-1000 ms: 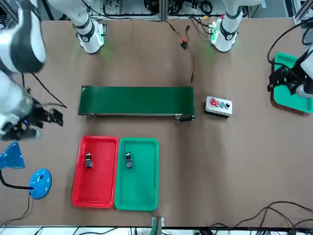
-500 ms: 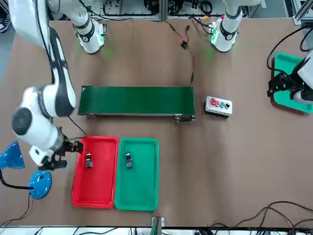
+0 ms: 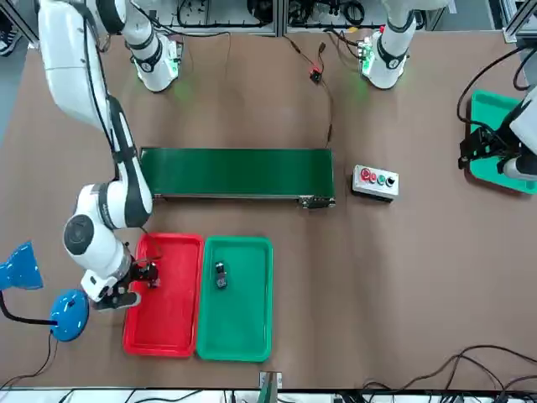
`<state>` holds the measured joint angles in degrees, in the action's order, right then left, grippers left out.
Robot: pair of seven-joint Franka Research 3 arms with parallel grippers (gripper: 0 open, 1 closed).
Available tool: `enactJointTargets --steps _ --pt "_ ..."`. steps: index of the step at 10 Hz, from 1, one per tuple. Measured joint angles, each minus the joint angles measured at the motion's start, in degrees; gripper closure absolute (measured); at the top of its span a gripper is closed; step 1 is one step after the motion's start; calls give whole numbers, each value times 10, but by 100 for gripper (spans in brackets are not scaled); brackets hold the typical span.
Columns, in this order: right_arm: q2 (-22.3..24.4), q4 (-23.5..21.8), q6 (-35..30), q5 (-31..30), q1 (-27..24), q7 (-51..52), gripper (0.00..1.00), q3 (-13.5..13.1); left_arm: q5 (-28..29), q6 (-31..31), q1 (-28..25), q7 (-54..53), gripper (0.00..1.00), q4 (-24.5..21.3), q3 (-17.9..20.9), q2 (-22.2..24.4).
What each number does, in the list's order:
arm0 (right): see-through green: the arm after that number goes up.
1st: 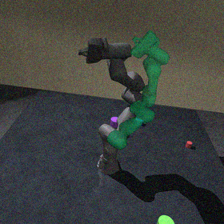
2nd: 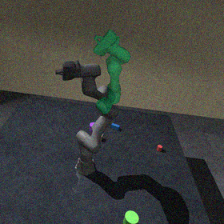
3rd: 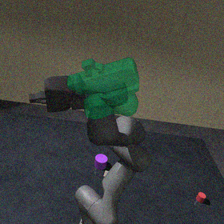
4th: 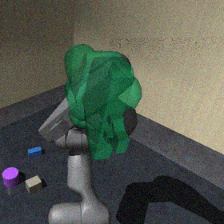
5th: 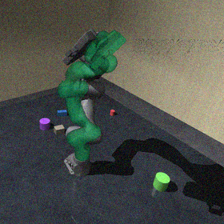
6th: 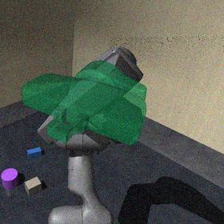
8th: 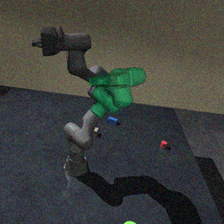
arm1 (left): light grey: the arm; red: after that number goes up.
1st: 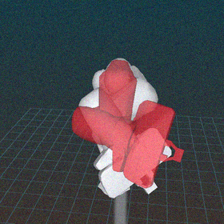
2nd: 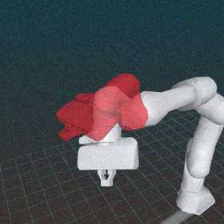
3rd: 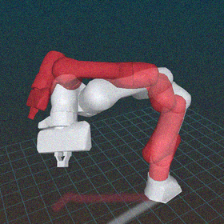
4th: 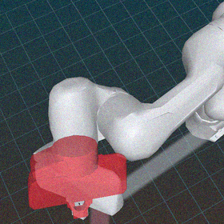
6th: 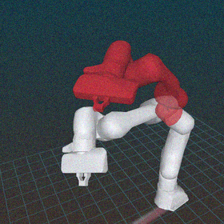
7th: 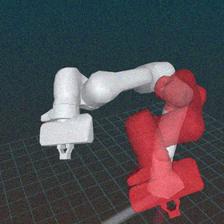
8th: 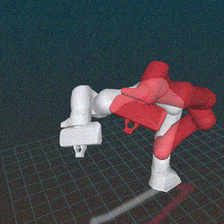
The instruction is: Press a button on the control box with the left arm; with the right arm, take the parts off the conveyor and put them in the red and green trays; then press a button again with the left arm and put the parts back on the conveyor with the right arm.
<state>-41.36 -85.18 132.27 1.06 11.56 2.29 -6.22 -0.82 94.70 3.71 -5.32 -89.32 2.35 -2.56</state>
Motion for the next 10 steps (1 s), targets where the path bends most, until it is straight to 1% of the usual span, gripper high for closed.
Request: enactJointTargets --steps 6,10 --pt "-35 -2 0 0 1 7 0 2 0 5 -4 0 0 0 0 -3" --pt "-53 -2 12 0 4 7 1 4 0 5 -5 0 0 0 0 -6"
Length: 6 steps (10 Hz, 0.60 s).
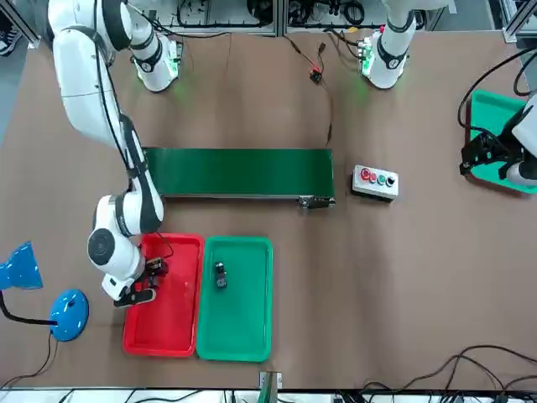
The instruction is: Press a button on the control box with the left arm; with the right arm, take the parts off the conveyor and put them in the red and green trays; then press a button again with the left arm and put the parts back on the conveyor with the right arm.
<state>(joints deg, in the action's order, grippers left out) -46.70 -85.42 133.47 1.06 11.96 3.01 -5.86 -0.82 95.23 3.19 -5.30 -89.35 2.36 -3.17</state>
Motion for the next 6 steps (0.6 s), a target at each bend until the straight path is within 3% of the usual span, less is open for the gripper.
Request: enactJointTargets --steps 3,6 --pt "-2 -4 13 0 0 0 14 0 0 0 0 0 0 0 0 -3" --pt "-2 -6 13 0 3 0 64 0 0 0 0 0 0 0 0 -4"
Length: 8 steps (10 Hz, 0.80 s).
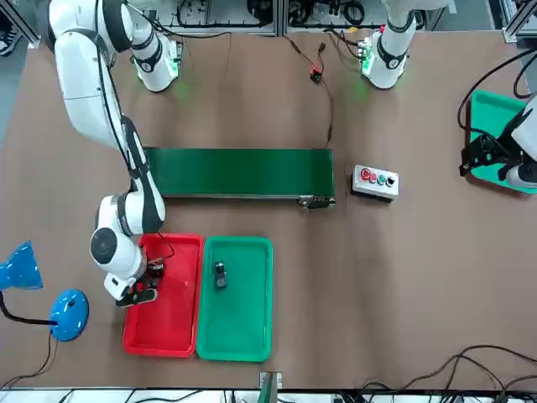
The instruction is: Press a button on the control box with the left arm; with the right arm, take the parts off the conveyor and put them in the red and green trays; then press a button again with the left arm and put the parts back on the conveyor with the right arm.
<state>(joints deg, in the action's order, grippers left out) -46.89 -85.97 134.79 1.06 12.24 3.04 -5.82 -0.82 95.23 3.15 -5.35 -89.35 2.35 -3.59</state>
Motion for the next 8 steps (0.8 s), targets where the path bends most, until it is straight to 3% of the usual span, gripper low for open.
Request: enactJointTargets --steps 2,4,8 --pt "1 1 -13 0 2 0 67 0 0 0 0 0 0 0 0 -1" --pt "11 7 -69 0 2 0 67 0 0 0 0 0 0 0 0 -2" --pt "121 21 -314 0 1 22 67 -3 0 0 0 0 0 0 0 -2"
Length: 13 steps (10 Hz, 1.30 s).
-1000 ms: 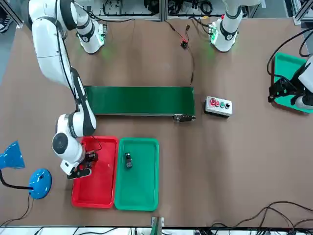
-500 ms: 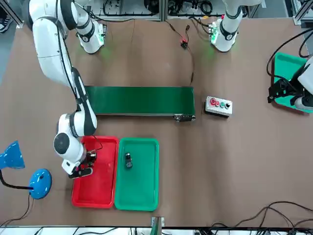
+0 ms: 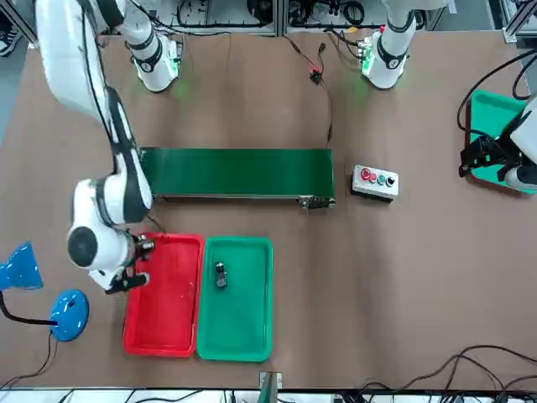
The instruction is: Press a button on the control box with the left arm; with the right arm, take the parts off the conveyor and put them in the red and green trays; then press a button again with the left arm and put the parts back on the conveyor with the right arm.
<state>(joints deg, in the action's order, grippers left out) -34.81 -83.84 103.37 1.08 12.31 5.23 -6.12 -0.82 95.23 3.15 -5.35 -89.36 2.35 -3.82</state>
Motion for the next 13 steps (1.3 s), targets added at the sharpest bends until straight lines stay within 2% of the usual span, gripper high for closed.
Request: enactJointTargets --steps 1,3,5,7,9,11,13 --pt "24 -1 -47 0 -1 2 67 0 0 0 0 0 0 0 0 0" --pt "57 -14 -97 0 -3 5 67 0 0 0 0 0 0 0 0 0" --pt "109 -77 -100 15 -6 6 67 -1 0 0 0 0 0 0 0 0" --pt "178 -164 -76 33 -7 8 67 -2 0 0 0 0 0 0 0 0" --pt "230 -251 -12 50 -6 8 67 0 0 0 1 0 0 0 -2 0" --pt "251 -335 78 56 1 8 67 3 0 0 0 0 0 0 -2 0" --pt "252 -387 132 56 7 8 67 3 0 0 0 0 0 0 -2 0"
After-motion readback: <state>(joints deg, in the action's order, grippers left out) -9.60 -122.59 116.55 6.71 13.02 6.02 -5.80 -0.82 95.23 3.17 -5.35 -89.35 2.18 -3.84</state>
